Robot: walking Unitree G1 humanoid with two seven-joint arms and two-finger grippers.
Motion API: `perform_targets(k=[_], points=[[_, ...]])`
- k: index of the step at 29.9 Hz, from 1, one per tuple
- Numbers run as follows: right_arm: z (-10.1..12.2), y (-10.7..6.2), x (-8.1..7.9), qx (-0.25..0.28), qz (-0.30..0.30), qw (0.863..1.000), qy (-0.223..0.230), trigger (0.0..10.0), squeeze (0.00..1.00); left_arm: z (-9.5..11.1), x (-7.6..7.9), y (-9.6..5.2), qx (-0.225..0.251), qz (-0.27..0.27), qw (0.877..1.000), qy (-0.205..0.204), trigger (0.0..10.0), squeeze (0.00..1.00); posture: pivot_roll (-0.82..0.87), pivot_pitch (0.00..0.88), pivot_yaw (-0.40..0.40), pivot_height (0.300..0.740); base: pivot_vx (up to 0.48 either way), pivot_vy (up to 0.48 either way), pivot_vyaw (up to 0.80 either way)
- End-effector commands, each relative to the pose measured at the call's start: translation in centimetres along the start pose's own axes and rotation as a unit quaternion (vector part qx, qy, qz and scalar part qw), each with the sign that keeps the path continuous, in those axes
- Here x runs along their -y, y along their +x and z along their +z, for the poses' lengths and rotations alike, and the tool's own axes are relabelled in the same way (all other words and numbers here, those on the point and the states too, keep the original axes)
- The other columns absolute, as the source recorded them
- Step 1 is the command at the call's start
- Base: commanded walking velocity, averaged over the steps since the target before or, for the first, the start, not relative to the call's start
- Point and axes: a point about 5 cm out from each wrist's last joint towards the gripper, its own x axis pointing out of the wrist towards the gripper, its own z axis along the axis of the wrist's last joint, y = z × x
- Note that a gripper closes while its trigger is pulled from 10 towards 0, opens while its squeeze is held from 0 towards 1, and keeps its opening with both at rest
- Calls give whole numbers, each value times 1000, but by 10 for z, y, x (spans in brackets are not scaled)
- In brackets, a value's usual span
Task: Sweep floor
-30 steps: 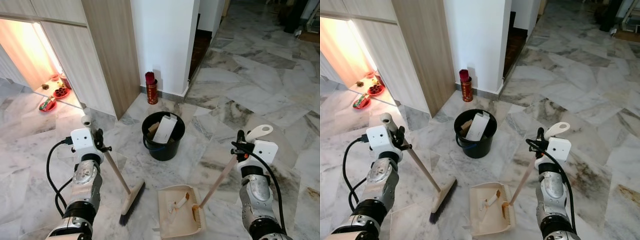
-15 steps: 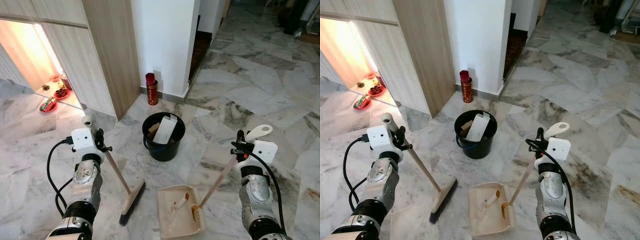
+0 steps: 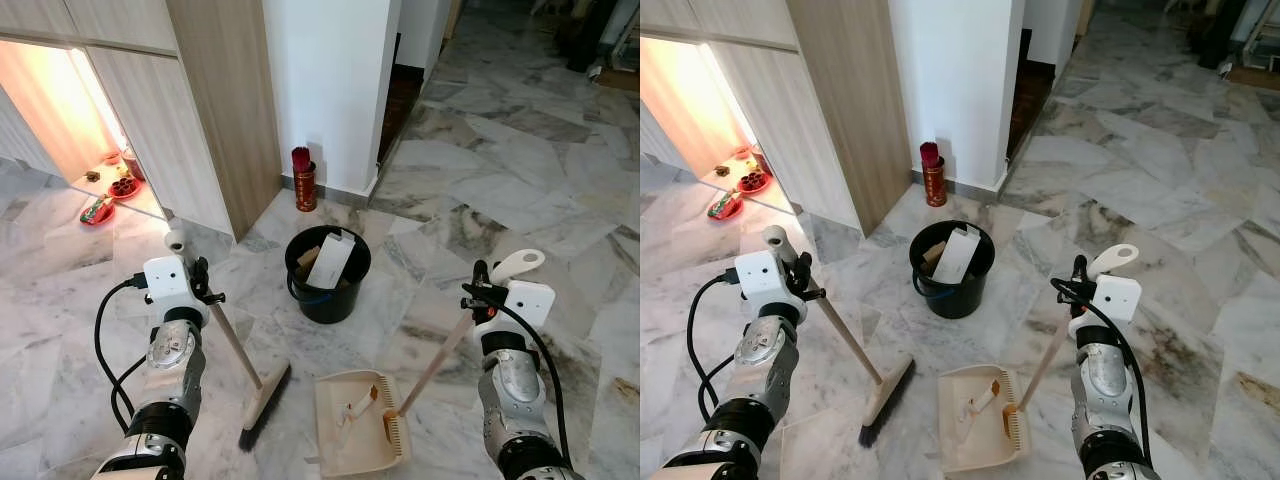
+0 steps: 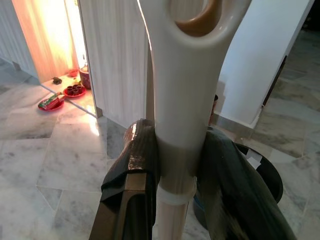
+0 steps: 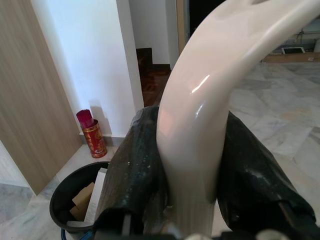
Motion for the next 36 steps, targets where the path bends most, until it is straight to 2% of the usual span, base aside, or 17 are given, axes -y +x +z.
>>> perform_targets(k=[1,36], points=[[3,2,-2,10,1,1000,4,10000,0,11,1,4,28,-7,1000,6,10000,0,-7,0,65,740,0,0,0],[3,2,-2,8,-3,1000,7,10000,0,14,-1,6,29,-3,1000,9,10000,0,14,25,72,740,0,0,0]])
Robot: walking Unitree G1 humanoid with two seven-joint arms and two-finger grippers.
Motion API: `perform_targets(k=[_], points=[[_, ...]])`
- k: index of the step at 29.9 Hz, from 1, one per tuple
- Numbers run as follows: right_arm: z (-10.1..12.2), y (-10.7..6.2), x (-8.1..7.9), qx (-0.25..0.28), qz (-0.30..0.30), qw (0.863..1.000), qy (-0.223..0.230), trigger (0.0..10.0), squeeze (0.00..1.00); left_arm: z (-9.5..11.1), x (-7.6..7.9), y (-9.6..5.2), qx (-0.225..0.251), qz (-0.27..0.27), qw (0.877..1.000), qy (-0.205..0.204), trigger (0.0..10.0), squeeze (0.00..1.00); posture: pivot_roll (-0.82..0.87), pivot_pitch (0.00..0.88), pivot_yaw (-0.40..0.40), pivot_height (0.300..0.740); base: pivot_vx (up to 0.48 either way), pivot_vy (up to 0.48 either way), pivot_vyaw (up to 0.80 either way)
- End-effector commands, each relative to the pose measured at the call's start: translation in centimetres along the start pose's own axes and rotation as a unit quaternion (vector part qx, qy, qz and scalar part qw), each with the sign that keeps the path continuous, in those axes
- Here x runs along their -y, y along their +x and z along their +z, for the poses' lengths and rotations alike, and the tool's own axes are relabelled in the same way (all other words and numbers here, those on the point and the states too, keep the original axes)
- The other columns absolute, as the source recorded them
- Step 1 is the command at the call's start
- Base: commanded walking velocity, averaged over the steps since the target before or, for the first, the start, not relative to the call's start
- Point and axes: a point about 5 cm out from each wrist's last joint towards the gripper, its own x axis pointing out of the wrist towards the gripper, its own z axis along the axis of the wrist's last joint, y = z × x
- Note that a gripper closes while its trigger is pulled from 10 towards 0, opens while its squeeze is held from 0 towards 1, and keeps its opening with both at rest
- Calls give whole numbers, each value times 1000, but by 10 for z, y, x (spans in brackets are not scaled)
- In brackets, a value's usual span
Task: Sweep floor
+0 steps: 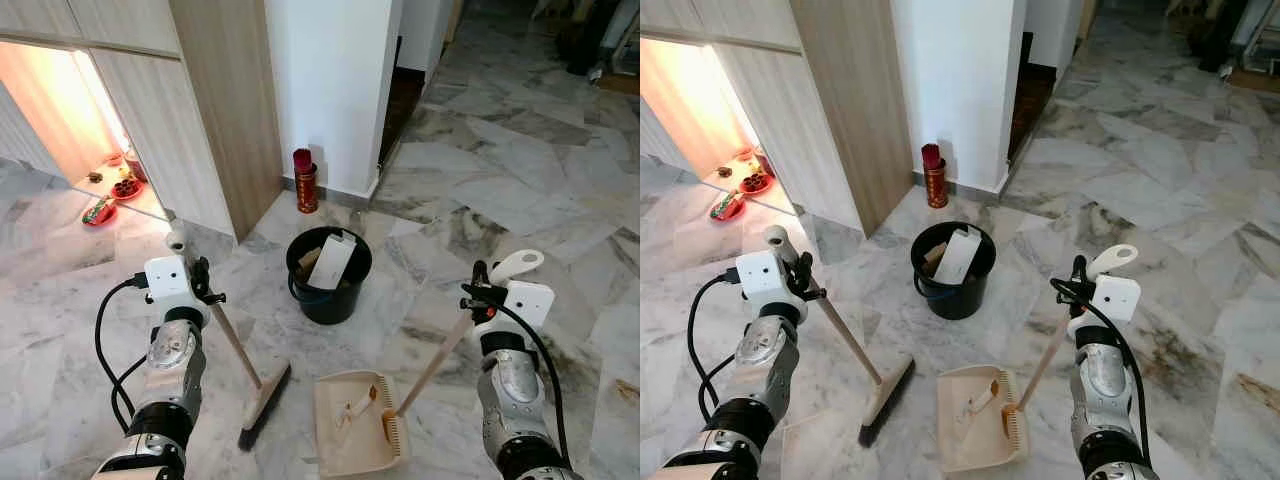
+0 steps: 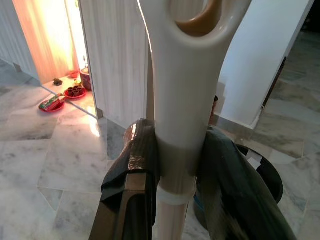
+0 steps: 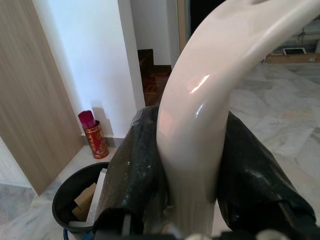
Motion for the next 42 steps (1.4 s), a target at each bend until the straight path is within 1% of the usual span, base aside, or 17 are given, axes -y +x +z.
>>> perform_targets(k=[1,19,21,23,29,36,38,41,42], points=[[3,2,-1,9,-3,1000,6,10000,0,14,-2,6,30,-1,1000,8,10000,0,14,25,72,740,0,0,0],[3,2,-1,9,-3,1000,6,10000,0,14,-2,6,30,-1,1000,8,10000,0,14,25,72,740,0,0,0],[5,3,0,12,-2,1000,4,10000,0,7,2,5,9,-14,1000,19,10000,0,13,32,67,740,0,0,0],[6,4,0,13,-1,1000,4,10000,0,4,4,4,0,-20,1000,25,10000,0,12,32,67,740,0,0,0],[6,4,0,13,-1,1000,4,10000,0,4,4,5,0,-19,999,31,10000,0,13,32,66,740,0,0,0],[7,5,-1,14,0,1000,4,10000,0,5,4,4,3,-19,999,28,10000,0,13,32,66,740,0,0,0],[9,5,-2,20,1,1000,4,10000,0,7,4,4,8,-15,1000,26,10000,0,14,33,66,740,0,0,0],[20,9,-5,49,4,999,3,10000,0,11,2,5,22,-13,999,23,10000,0,15,33,67,740,0,0,0],[26,11,-7,65,7,998,3,10000,0,12,1,5,23,-12,999,23,10000,0,15,33,67,740,0,0,0]])
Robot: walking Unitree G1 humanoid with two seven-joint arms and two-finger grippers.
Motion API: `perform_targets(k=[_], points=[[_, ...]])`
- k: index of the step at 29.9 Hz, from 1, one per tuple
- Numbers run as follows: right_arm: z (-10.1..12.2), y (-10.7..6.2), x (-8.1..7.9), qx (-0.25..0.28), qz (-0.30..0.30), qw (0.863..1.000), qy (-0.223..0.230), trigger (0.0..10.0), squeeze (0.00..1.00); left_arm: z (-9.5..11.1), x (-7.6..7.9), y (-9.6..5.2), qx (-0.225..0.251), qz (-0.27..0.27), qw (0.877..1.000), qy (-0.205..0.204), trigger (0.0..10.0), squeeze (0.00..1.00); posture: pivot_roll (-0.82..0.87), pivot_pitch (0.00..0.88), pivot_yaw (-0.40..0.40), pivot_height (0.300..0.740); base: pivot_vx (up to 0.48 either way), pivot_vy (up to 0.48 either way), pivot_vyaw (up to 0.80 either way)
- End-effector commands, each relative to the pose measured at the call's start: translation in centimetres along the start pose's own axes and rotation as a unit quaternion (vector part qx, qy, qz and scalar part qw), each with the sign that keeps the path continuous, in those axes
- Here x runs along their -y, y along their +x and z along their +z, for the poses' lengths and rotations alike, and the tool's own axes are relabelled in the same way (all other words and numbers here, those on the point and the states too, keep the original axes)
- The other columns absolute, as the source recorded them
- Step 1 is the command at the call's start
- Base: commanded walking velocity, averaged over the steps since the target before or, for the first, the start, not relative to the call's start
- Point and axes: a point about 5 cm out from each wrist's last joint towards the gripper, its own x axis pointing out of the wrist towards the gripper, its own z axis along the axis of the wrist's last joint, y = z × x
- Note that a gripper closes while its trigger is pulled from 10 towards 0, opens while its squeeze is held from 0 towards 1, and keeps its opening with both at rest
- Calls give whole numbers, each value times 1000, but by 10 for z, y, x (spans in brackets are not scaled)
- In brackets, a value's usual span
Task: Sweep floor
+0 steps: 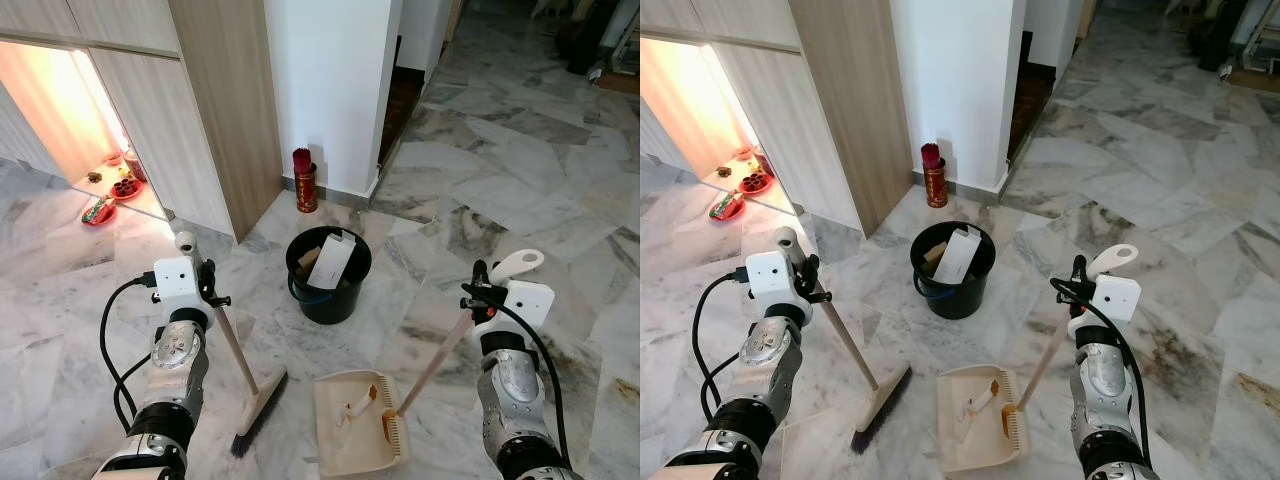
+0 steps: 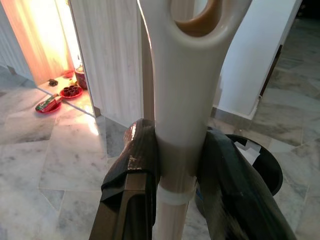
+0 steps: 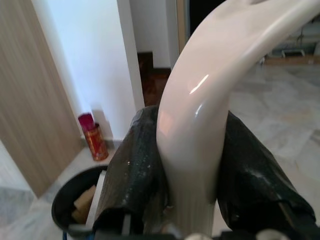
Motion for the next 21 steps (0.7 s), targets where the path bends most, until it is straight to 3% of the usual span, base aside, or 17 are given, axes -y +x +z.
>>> perform_targets(k=[1,7,21], points=[[25,11,-8,62,12,998,4,10000,0,15,-5,6,34,5,999,3,10000,0,14,33,68,740,0,0,0],[49,19,-21,111,34,993,4,10000,0,17,-5,6,38,7,999,4,10000,0,11,31,67,740,0,0,0],[49,19,-21,111,34,993,4,10000,0,17,-5,6,38,7,999,4,10000,0,11,31,67,740,0,0,0]])
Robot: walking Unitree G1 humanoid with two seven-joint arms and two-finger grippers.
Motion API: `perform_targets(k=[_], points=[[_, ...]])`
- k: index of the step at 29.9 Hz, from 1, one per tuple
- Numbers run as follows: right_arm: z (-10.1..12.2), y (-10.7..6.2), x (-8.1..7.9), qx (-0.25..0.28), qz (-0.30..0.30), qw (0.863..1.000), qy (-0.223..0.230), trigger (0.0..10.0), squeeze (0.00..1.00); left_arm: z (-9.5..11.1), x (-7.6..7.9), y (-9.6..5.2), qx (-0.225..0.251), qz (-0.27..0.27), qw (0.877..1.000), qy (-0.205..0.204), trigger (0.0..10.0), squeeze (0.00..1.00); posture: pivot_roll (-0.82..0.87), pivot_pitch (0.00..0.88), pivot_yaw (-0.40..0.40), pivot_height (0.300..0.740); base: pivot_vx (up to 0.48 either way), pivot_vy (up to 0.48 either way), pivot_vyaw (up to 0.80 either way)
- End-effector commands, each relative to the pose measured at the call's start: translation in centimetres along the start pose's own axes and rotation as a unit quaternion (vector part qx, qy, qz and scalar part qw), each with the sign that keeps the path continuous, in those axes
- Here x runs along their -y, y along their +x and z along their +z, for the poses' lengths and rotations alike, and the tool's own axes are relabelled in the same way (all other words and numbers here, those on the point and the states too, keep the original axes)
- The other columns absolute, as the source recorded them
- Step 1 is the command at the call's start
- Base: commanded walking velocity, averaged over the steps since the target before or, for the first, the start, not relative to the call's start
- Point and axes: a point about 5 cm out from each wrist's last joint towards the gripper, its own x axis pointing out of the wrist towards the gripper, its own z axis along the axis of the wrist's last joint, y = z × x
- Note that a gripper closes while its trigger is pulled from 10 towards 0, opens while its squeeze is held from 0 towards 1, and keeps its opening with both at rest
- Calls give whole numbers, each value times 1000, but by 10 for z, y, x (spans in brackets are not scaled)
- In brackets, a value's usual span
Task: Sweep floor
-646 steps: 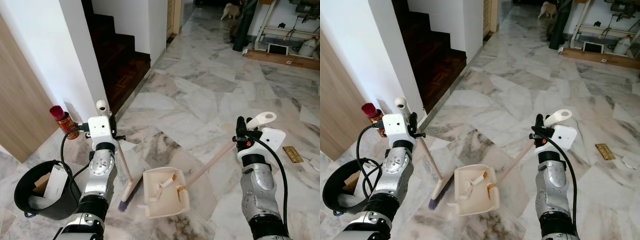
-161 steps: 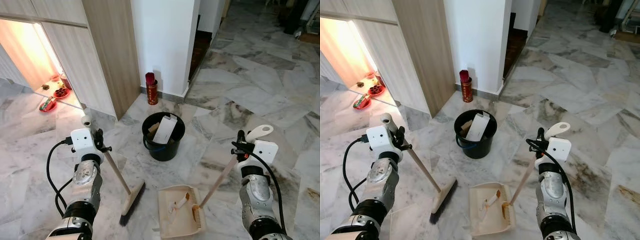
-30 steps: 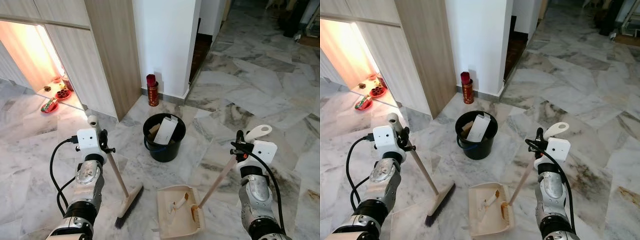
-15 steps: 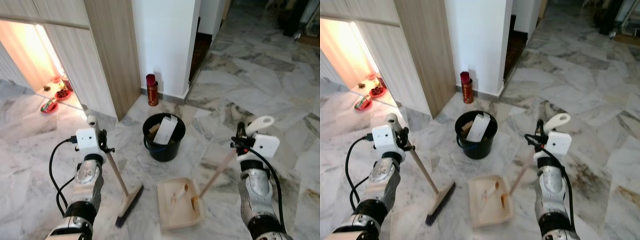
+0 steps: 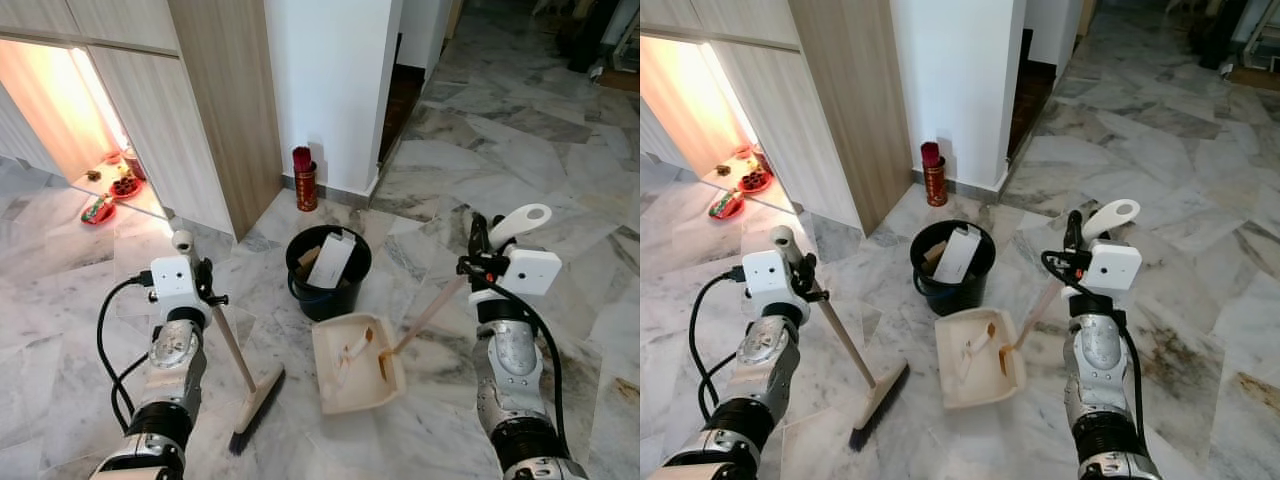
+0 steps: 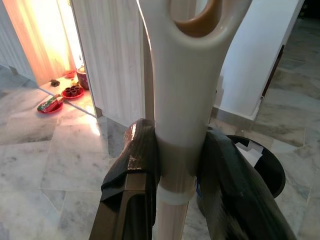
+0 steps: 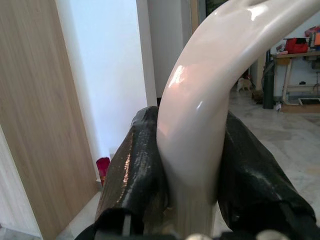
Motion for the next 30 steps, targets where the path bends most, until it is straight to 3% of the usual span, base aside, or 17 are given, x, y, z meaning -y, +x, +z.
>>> perform_targets(k=[1,16,17,19,20,22,27,30], points=[[8,5,-2,22,1,1000,3,10000,0,16,-3,6,36,4,999,2,10000,0,11,31,67,740,0,0,0],[8,5,-2,22,1,1000,3,10000,0,16,-3,6,36,4,999,2,10000,0,11,31,67,740,0,0,0],[14,6,-6,29,5,1000,4,10000,0,17,-2,6,37,4,999,2,10000,0,12,30,66,740,0,0,0],[79,28,-41,129,45,990,39,10000,0,18,-3,6,44,6,999,5,10000,0,17,2,48,740,0,0,0],[79,28,-41,129,45,990,39,10000,0,18,-3,6,44,6,999,5,10000,0,17,2,48,740,0,0,0],[101,31,-52,160,58,984,50,10000,0,18,-3,6,45,8,999,6,10000,0,18,2,46,740,0,0,0],[82,27,-44,122,51,990,37,10000,0,17,-2,4,44,7,999,5,10000,0,15,4,47,740,0,0,0],[66,20,-35,71,37,996,26,10000,0,17,-3,4,44,7,999,5,10000,0,16,8,48,740,0,0,0]])
